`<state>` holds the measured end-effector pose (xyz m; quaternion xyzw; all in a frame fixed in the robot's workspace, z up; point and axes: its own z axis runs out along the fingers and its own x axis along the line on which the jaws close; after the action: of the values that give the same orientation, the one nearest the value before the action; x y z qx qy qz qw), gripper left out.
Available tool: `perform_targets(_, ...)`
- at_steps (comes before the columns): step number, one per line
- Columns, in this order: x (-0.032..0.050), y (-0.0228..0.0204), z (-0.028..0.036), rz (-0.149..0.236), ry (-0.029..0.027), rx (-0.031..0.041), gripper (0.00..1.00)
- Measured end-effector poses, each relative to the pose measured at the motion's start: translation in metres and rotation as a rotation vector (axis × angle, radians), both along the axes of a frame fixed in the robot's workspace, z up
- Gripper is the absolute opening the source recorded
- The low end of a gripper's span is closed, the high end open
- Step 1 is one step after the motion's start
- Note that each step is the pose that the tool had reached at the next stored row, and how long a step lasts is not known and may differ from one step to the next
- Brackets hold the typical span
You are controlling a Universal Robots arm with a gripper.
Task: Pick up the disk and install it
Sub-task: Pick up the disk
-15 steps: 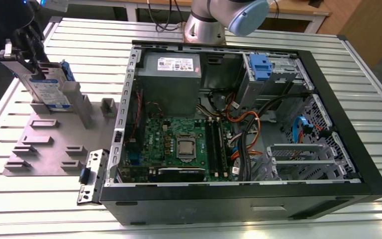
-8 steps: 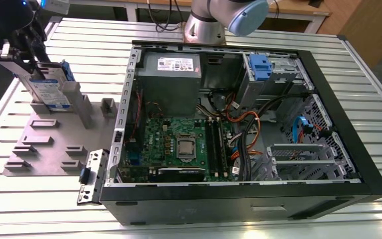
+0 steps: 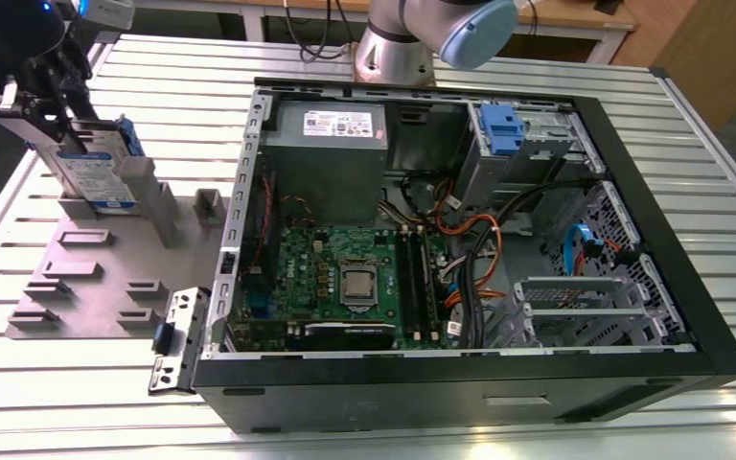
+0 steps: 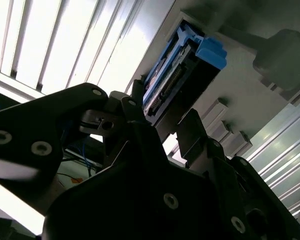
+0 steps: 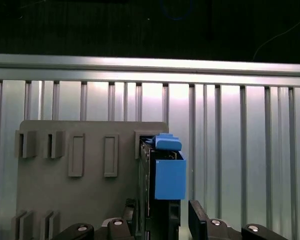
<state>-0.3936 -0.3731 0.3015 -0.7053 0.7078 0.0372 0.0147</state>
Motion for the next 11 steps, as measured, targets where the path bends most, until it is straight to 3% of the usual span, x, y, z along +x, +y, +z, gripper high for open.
perform_targets(6, 0.0001, 0.0000, 0.0001, 0.000, 0.0001, -0.0001, 0.53)
perform_targets(8, 0.0001, 0.0000, 0.0001, 0.000, 0.0001, -0.0001, 0.52)
perform_targets(9, 0.0001, 0.0000, 0.0001, 0.000, 0.0001, -0.0001, 0.45)
perform_targets(11, 0.0001, 0.0000, 0.0001, 0.000, 0.0001, -0.0001, 0.45)
